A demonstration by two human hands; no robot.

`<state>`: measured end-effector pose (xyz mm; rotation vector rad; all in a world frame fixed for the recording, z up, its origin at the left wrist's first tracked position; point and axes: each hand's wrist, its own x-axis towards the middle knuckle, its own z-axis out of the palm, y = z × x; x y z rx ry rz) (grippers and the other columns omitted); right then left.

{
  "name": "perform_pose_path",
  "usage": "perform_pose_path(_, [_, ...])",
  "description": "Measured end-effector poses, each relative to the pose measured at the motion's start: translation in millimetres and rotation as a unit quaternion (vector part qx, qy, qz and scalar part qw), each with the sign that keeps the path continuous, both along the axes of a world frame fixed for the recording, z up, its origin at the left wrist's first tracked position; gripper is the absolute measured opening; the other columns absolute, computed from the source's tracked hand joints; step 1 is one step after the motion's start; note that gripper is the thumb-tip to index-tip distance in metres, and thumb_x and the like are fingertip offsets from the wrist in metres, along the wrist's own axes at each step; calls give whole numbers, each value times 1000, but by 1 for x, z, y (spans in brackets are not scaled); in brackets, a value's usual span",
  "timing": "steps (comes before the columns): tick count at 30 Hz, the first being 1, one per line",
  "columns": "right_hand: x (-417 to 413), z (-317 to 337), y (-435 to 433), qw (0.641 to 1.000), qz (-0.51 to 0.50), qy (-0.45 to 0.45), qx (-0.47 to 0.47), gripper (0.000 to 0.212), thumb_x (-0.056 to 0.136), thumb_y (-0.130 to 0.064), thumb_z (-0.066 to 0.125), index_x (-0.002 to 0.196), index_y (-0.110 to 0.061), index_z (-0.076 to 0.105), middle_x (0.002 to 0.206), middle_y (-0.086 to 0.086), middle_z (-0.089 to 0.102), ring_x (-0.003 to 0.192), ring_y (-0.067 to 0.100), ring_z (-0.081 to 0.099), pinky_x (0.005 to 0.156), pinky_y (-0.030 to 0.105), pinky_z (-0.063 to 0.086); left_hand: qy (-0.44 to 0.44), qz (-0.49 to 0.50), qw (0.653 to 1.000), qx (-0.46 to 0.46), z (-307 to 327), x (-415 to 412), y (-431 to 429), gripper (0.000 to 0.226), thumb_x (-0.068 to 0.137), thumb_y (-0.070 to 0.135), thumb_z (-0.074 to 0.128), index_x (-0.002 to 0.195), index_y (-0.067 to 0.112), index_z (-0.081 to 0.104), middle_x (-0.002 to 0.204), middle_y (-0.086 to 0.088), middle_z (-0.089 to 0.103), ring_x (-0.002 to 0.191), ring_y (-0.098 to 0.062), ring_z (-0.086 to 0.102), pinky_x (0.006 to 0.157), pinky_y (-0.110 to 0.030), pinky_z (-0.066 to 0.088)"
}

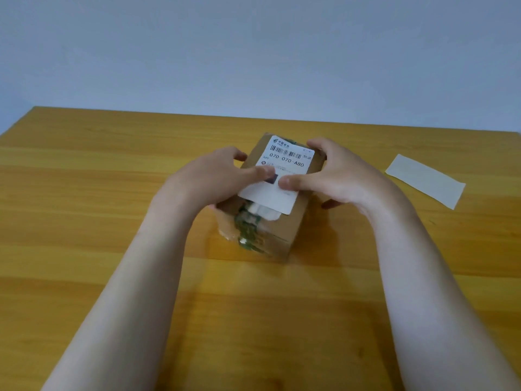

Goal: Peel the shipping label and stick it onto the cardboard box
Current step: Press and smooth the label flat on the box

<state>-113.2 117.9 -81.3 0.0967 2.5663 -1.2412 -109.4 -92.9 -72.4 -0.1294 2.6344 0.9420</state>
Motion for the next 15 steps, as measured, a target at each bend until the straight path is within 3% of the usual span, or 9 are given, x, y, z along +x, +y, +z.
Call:
perform_pose_path(3, [1,1,4,999,38,-20,-13,120,52,-53,96,157,-41,39,129,-22,57,108,9,64,80,43,66,-32,-50,997,58,-5,0,1,54,88,59,73,137,40,59,100,15,75,87,-10,77,75,-44,67])
perform_pose_path(6, [1,1,3,999,46,-19,-18,110,52,-48,98,148,-41,46,128,-16,60,104,8,65,69,37,66,-34,-52,995,75,-9,-2,1,54,86,56,76,137,46,59,99,17,77,84,-7,78,72,-42,68])
perform_pose_path(11, [1,-2,4,999,36,-20,-30,93,52,-47,99,131,-40,50,116,-16,65,99,8,66,72,35,61,-54,-39,989,133,-15,-3,2,96,85,51,80,159,60,20,129,17,65,92,-11,78,66,-41,68])
perform_pose_path(15, [1,-3,5,999,34,-15,-25,90,53,-46,100,128,-38,50,110,-15,67,95,8,67,72,36,61,-68,-34,979,190,-19,-4,2,100,85,45,82,160,59,18,144,28,52,92,-1,76,57,-26,62])
